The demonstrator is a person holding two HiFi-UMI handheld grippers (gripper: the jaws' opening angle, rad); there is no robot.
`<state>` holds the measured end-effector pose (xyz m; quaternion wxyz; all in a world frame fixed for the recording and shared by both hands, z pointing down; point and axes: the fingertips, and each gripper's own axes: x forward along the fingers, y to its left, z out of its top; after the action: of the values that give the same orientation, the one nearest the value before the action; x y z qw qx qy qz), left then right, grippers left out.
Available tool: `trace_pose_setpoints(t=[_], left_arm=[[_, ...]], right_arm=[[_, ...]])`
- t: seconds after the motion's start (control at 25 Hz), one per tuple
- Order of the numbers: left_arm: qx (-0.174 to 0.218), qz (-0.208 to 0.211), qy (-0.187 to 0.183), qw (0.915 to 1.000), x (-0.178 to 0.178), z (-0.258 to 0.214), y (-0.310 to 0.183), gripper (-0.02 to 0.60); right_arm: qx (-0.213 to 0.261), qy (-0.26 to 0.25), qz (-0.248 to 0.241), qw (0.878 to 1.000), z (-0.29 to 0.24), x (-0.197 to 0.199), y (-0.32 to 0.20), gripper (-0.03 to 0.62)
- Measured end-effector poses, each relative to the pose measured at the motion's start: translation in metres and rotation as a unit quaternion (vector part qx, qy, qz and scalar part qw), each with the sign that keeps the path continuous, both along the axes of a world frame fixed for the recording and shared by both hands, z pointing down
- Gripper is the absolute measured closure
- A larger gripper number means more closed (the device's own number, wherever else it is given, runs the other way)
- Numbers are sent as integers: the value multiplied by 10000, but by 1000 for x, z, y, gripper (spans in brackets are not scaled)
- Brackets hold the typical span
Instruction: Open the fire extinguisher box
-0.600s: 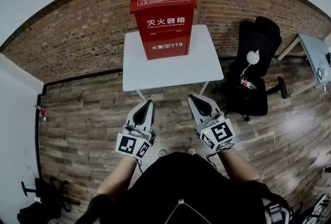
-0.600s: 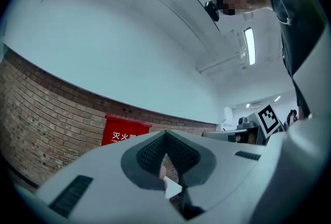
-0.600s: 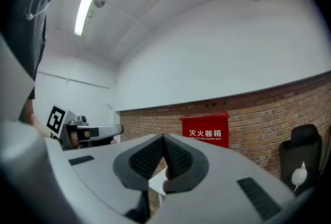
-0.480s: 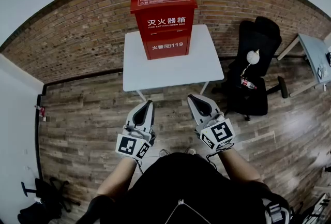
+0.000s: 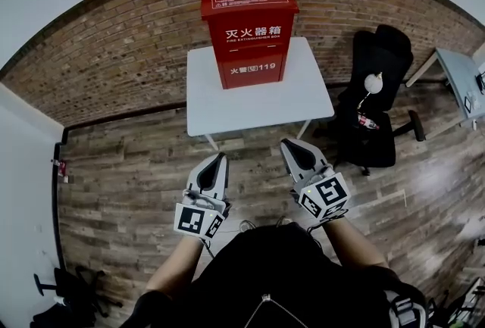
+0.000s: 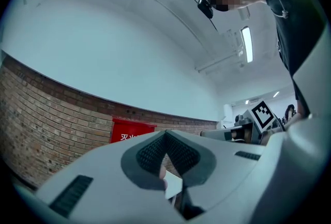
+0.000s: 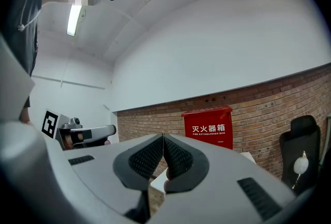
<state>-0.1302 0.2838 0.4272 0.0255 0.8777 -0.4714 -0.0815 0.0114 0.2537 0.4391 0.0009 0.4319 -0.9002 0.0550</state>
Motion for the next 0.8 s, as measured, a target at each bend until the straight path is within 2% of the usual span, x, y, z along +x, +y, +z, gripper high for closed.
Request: trace_pose_setpoints(t=[0.2, 0.44, 0.6, 0.8], left_arm=[[-31, 112, -1, 9999, -21, 3, 0, 545], [-94, 177, 82, 9998, -32, 10, -18, 545], [-107, 180, 56, 9998, -34, 12, -45, 545], [-91, 99, -4, 9999, -28, 15, -95, 545]], right_arm=[[72, -18, 230, 9997, -2, -14, 1, 574], [-50, 62, 502, 9987, 8, -8, -12, 574], [-49, -15, 598, 9982, 10, -3, -42, 574], [96, -8, 481, 9988, 10, 1, -93, 574]])
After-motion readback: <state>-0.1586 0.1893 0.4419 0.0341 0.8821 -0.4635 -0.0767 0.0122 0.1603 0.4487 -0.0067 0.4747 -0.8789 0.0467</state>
